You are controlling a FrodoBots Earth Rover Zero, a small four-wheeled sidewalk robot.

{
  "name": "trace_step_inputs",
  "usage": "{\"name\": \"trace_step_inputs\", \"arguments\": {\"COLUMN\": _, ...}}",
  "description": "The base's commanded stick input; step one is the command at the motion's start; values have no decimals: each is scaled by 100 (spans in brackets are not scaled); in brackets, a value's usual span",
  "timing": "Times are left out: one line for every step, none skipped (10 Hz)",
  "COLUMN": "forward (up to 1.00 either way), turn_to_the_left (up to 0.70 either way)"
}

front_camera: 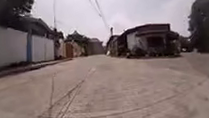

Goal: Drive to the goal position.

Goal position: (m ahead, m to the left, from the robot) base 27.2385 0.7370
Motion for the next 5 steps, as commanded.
{"name": "trace_step_inputs", "arguments": {"forward": 70, "turn_to_the_left": 0}}
{"name": "trace_step_inputs", "arguments": {"forward": 70, "turn_to_the_left": 0}}
{"name": "trace_step_inputs", "arguments": {"forward": 70, "turn_to_the_left": 0}}
{"name": "trace_step_inputs", "arguments": {"forward": 70, "turn_to_the_left": 0}}
{"name": "trace_step_inputs", "arguments": {"forward": 70, "turn_to_the_left": 0}}
